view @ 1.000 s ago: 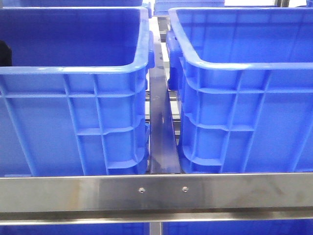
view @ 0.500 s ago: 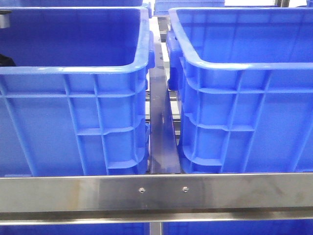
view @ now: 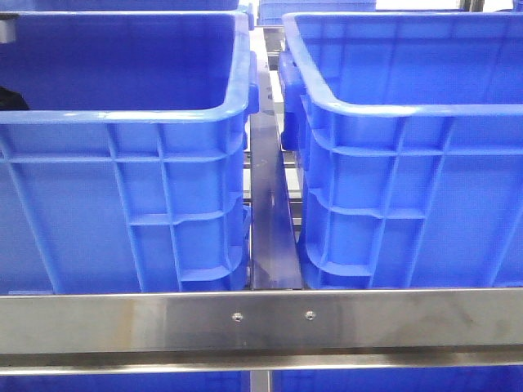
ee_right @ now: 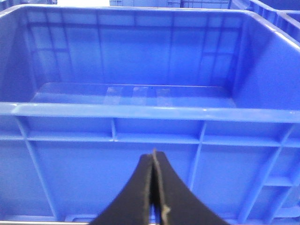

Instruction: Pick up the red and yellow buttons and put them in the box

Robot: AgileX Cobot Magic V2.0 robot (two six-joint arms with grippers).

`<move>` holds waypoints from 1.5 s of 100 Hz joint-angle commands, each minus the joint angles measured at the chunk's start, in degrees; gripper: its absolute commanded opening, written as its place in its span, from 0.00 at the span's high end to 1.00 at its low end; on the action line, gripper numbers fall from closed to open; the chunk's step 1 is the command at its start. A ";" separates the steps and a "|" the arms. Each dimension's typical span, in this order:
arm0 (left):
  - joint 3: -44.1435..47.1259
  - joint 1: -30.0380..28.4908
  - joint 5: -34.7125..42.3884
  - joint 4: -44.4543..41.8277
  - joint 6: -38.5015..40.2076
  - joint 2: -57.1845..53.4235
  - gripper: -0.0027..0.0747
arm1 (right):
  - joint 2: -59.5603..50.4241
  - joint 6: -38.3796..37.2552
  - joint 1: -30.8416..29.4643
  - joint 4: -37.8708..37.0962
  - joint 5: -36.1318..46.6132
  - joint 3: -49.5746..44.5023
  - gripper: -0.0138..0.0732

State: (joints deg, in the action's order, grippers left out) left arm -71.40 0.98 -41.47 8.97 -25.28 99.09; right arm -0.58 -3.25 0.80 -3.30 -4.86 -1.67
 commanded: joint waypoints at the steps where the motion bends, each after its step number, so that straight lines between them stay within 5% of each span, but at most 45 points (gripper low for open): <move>1: -1.75 0.52 1.80 1.16 0.06 -5.36 0.69 | -1.37 -0.10 -0.20 -0.80 4.27 0.93 0.92; 41: -1.75 6.98 -3.77 1.28 -0.02 -20.14 0.69 | -1.37 -0.10 -0.20 -0.80 4.27 0.93 0.92; 81: -1.75 27.38 -4.93 4.59 -0.02 -23.74 0.70 | -1.37 -0.10 -0.20 -0.80 4.27 0.93 0.92; 110: -1.75 39.89 2.30 5.65 -0.02 -23.61 0.70 | -1.37 -0.10 -0.19 -0.80 4.32 0.93 0.92; 150: -1.75 42.90 2.50 5.65 -0.02 -23.61 0.70 | -1.37 -0.10 -0.07 -0.74 6.80 1.52 0.92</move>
State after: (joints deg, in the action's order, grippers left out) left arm -71.40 43.46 -42.93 13.28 -25.28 77.12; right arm -0.58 -3.25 0.80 -3.40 -3.56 -1.67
